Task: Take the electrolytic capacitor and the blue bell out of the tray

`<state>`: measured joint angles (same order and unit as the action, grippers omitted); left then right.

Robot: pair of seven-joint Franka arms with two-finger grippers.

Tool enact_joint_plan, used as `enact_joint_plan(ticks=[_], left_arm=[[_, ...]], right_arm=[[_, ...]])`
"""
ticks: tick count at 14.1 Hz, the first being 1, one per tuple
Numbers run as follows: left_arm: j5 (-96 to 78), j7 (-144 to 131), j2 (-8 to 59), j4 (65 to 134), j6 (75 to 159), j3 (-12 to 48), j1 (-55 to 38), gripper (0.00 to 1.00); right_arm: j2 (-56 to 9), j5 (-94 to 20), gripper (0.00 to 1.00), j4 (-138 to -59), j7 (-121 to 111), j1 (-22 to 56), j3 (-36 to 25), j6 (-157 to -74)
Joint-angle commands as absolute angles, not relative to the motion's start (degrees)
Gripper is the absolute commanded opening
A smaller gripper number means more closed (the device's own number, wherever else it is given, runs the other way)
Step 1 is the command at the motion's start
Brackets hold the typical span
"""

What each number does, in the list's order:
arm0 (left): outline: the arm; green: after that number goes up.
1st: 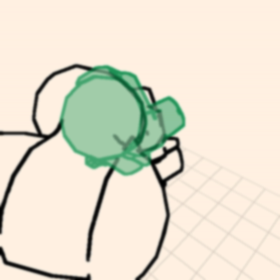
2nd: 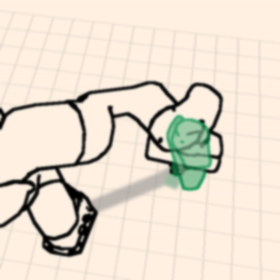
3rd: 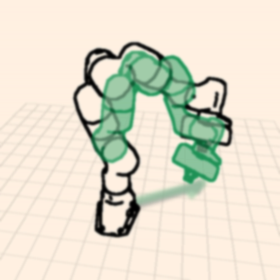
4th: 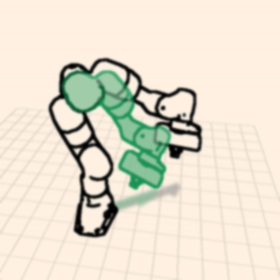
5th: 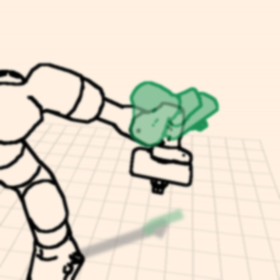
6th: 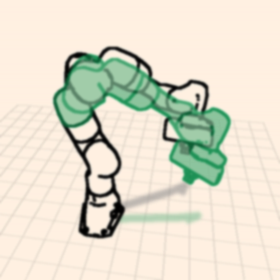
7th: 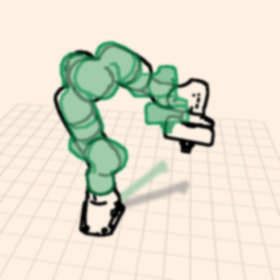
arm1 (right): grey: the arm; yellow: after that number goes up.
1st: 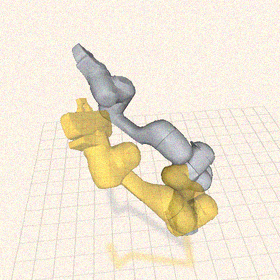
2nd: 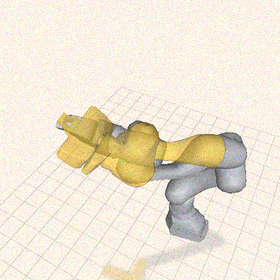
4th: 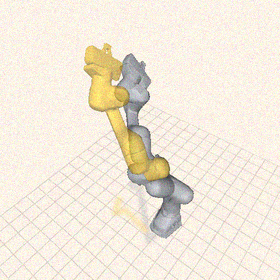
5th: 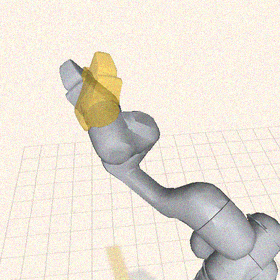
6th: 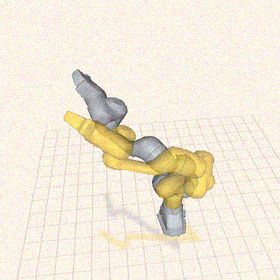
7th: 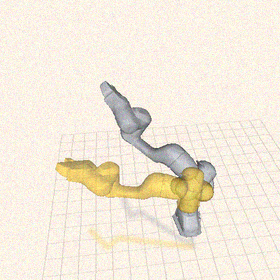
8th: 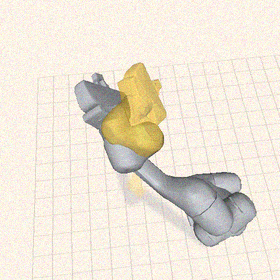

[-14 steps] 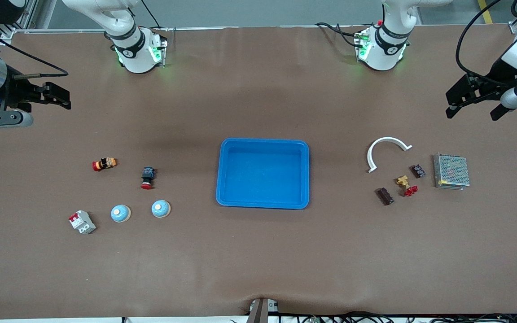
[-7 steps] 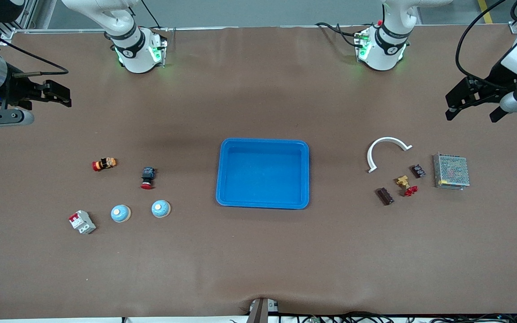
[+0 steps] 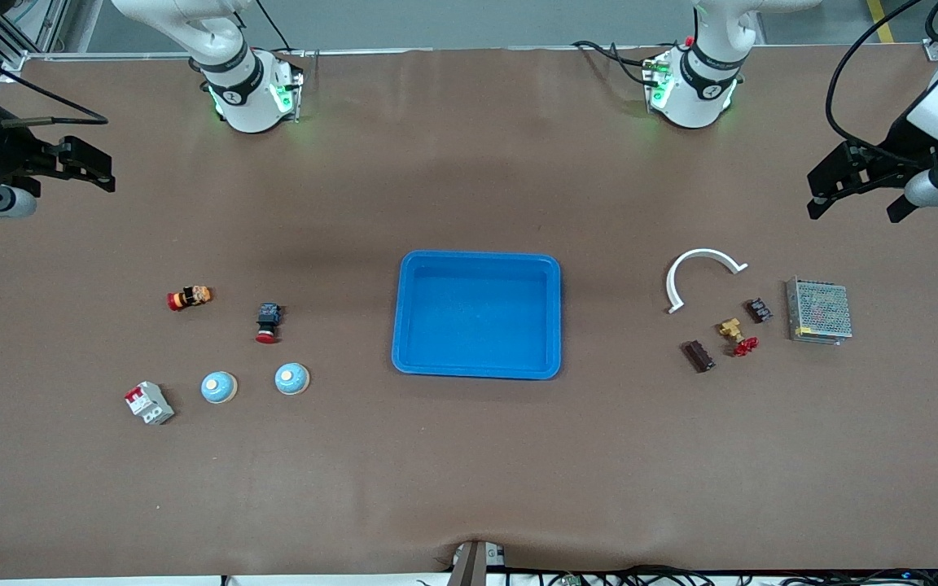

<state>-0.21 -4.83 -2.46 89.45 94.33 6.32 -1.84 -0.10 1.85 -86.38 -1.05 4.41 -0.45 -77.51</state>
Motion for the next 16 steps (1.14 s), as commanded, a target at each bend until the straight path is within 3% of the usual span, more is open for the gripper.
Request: enact_joint_plan(ticks=[1, 9, 12, 16], left_arm=[[-1.06, -5.27, -1.32, 88.24, 90.89, 6.33, -1.67, 1.00], [-0.44, -5.27, -0.53, 87.63, 86.41, 6.50, -1.67, 1.00], [-0.53, -5.54, -0.88, 87.89, 85.34, 6.59, -1.67, 1.00], [-0.53, -5.36, -1.32, 88.07, 85.60, 6.50, -1.50, 1.00]], right_arm=[[0.62, 2.10, 1.00, -86.13, -2.98, 5.10, -1.32, -77.08], [0.09, 1.32, 1.00, -86.13, -8.00, 6.07, -3.87, -82.18], [-2.19, 1.23, 1.00, -83.85, -8.70, 1.69, -1.68, -82.00], [-3.34, 1.58, 1.00, -83.41, -8.09, 1.41, -0.97, -82.09]])
